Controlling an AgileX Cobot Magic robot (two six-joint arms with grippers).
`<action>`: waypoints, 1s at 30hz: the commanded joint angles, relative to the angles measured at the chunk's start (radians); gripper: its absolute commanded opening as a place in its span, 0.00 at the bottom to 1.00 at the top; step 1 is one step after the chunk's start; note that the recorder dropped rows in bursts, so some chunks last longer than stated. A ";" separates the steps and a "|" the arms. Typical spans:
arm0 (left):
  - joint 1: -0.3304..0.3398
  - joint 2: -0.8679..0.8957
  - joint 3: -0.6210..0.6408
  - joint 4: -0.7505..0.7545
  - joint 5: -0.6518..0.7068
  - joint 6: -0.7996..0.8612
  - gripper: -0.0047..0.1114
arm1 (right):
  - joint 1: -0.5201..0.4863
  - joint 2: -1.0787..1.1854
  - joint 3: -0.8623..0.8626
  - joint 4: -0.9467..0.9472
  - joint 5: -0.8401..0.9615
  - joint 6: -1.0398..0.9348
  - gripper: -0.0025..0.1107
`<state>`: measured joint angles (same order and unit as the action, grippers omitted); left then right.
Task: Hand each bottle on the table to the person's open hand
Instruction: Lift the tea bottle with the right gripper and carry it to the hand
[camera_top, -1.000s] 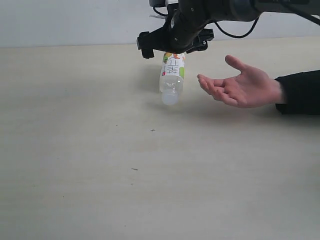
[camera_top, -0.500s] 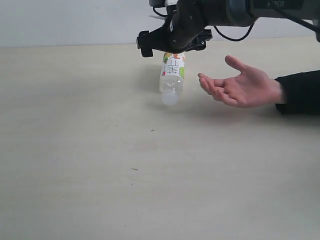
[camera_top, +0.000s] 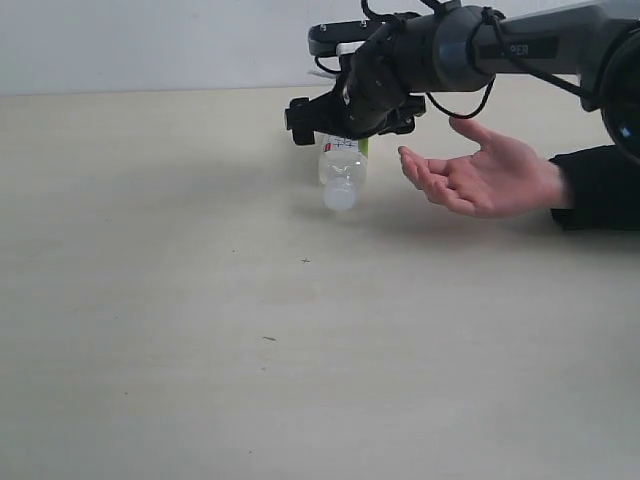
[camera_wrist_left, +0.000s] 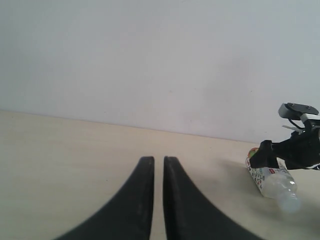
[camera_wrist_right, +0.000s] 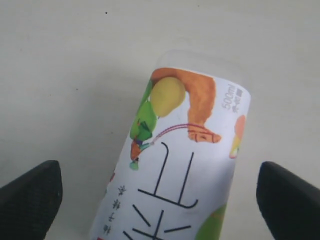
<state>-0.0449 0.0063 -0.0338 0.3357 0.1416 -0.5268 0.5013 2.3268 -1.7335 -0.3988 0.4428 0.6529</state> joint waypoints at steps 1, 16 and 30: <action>-0.007 -0.006 -0.001 0.001 -0.001 -0.001 0.12 | -0.003 0.010 -0.009 -0.012 -0.011 0.005 0.95; -0.007 -0.006 -0.001 0.001 -0.001 -0.001 0.12 | -0.001 -0.039 -0.009 -0.012 -0.005 0.001 0.02; -0.007 -0.006 -0.001 0.001 -0.001 -0.001 0.12 | -0.001 -0.325 0.017 0.099 0.296 -0.216 0.02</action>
<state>-0.0449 0.0063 -0.0338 0.3357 0.1416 -0.5268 0.5013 2.0581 -1.7335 -0.3121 0.6752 0.4787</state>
